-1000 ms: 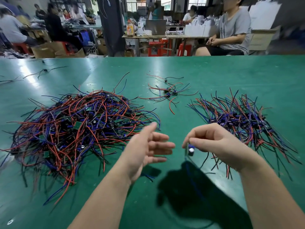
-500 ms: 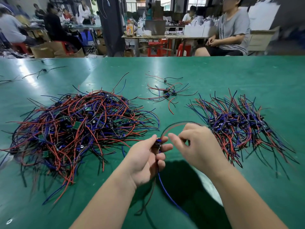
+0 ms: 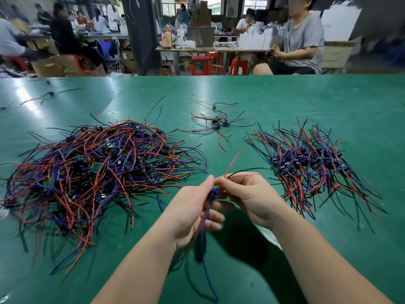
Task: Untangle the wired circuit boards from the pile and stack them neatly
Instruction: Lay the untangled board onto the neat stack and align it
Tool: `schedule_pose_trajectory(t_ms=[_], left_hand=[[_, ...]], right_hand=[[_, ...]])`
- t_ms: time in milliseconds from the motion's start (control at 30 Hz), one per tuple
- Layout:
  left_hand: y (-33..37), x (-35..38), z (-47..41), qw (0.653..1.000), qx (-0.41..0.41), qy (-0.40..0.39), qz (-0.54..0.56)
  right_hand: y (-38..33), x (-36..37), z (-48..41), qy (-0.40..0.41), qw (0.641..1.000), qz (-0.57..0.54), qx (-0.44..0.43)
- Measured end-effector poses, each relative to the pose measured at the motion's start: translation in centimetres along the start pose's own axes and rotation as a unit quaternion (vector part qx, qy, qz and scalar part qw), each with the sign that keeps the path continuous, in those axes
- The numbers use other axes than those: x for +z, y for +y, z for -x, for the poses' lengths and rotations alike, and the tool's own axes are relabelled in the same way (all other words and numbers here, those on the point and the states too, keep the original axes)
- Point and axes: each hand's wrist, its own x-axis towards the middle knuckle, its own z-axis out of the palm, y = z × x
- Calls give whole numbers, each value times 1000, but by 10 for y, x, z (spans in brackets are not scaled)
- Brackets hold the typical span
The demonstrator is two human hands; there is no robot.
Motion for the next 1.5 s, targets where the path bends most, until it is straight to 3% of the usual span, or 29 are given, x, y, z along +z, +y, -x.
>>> schedule_pose_trajectory(t_ms=[167, 300, 500, 667, 833, 933, 1067, 1167, 1267, 1367, 1500], left_hand=[[-7, -2, -3, 988, 83, 94, -90], [-5, -1, 2, 995, 57, 33, -71], [-11, 8, 7, 993, 29, -20, -110], [-7, 3, 10, 990, 14, -50, -133], [-3, -4, 11, 985, 0, -66, -157], [-5, -4, 10, 986, -6, -67, -154], [-6, -2, 3, 995, 21, 10, -94], [-2, -9, -5, 992, 60, 108, -1], [-1, -17, -11, 979, 96, 173, 43], [-5, -18, -15, 971, 116, 201, 64], [-5, -18, -17, 957, 142, 217, 132]], right_hand=[[1, -2, -3, 36, 999, 31, 14], [-11, -10, -4, 97, 994, -28, 33], [-35, -63, -2, 261, 949, -175, 20], [-27, -65, -10, 260, 941, -214, 22], [-31, -70, -5, 217, 964, -153, 22], [-32, -72, -3, 248, 961, -118, 20], [-27, -58, -6, 267, 949, -169, -12], [-12, -39, -9, 281, 960, -16, 10], [4, -9, -6, 251, 955, 151, -38], [15, 10, 1, 254, 909, 311, -114], [8, 15, 8, 259, 854, 402, -205]])
